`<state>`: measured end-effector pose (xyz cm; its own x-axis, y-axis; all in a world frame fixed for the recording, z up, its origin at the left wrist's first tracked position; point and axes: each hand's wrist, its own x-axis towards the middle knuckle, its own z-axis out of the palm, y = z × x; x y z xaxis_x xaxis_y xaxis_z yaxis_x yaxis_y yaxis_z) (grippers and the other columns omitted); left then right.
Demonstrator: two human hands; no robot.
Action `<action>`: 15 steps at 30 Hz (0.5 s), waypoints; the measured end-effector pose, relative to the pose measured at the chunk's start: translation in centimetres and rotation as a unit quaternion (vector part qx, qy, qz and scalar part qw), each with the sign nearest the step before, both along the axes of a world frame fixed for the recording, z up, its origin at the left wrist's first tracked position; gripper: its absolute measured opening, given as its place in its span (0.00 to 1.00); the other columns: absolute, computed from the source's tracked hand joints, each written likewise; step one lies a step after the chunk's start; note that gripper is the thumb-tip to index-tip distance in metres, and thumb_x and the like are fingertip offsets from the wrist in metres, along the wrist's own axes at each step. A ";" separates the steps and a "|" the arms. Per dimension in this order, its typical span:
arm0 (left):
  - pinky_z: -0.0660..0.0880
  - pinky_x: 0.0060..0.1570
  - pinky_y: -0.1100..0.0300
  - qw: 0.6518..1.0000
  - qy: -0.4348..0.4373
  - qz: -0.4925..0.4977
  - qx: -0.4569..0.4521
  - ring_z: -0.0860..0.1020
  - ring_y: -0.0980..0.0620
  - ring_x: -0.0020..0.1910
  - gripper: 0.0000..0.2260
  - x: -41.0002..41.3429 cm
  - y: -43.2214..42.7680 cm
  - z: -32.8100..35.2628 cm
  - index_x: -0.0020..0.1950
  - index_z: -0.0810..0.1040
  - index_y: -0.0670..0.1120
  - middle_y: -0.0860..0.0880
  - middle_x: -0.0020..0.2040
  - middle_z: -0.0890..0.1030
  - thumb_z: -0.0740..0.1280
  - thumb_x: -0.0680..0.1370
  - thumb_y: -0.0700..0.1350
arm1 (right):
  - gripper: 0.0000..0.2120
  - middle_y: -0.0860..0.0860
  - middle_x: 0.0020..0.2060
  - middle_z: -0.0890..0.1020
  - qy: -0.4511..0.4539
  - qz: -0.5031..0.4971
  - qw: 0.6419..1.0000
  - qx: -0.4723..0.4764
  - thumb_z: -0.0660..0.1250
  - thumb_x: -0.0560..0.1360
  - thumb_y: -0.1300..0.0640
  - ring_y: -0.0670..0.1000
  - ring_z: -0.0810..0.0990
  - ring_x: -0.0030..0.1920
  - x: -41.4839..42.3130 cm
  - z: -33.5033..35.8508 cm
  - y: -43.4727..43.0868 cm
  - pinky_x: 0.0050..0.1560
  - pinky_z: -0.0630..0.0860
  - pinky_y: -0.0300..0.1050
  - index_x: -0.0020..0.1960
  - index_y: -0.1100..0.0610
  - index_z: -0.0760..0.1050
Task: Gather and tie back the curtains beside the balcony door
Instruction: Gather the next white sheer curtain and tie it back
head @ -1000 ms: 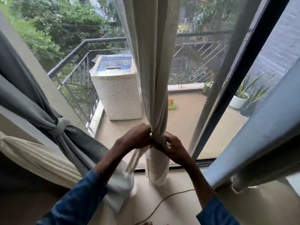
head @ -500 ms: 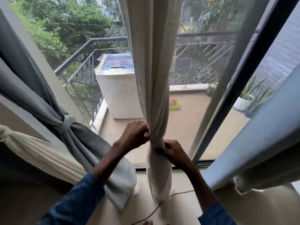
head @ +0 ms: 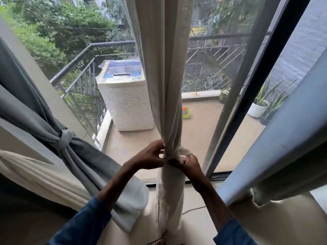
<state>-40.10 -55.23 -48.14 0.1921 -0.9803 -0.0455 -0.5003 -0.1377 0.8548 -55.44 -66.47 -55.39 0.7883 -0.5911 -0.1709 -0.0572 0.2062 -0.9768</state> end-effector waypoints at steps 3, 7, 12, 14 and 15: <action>0.77 0.59 0.48 0.998 0.042 0.033 -0.040 0.79 0.46 0.61 0.17 -0.6 -0.1 -0.5 0.62 0.79 0.44 0.45 0.61 0.81 0.72 0.75 0.48 | 0.17 0.56 0.41 0.86 -0.015 -0.007 1.000 -0.009 0.78 0.71 0.59 0.49 0.83 0.42 0.0 0.7 0.5 0.46 0.79 0.44 0.58 0.62 0.81; 0.77 0.61 0.44 0.993 0.051 0.068 -0.085 0.80 0.47 0.61 0.11 -0.6 -0.7 -0.9 0.61 0.81 0.47 0.49 0.59 0.83 0.69 0.79 0.43 | 0.20 0.60 0.56 0.84 -0.084 0.009 0.994 0.069 0.75 0.74 0.59 0.56 0.83 0.58 -0.3 1.1 0.0 0.63 0.77 0.52 0.64 0.58 0.78; 0.77 0.57 0.43 0.987 0.019 0.138 -0.083 0.82 0.49 0.55 0.11 1.0 -1.0 -1.2 0.54 0.82 0.48 0.50 0.51 0.85 0.67 0.76 0.51 | 0.20 0.56 0.60 0.83 -0.140 -0.079 0.977 0.141 0.74 0.70 0.44 0.54 0.81 0.62 -1.7 2.9 -2.3 0.66 0.71 0.58 0.57 0.55 0.81; 0.76 0.57 0.43 0.985 0.018 0.143 -0.094 0.81 0.48 0.55 0.10 1.7 -1.3 -1.2 0.53 0.82 0.47 0.49 0.50 0.84 0.66 0.78 0.50 | 0.14 0.51 0.55 0.85 -0.147 -0.111 0.973 0.140 0.71 0.70 0.45 0.51 0.81 0.59 -2.4 3.4 -2.9 0.62 0.72 0.55 0.51 0.51 0.85; 0.76 0.57 0.43 0.985 0.016 0.137 -0.101 0.81 0.47 0.54 0.10 2.0 -1.4 -1.2 0.52 0.82 0.46 0.47 0.49 0.84 0.65 0.79 0.49 | 0.12 0.50 0.54 0.85 -0.151 -0.121 0.972 0.133 0.71 0.70 0.47 0.51 0.81 0.60 -2.7 3.5 -2.9 0.61 0.73 0.53 0.50 0.50 0.85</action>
<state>-38.15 -56.61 -49.36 0.4532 -0.8810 0.1355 -0.4406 -0.0893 0.8932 -58.18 -69.34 -51.87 0.6691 -0.7324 -0.1257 0.3060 0.4257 -0.8515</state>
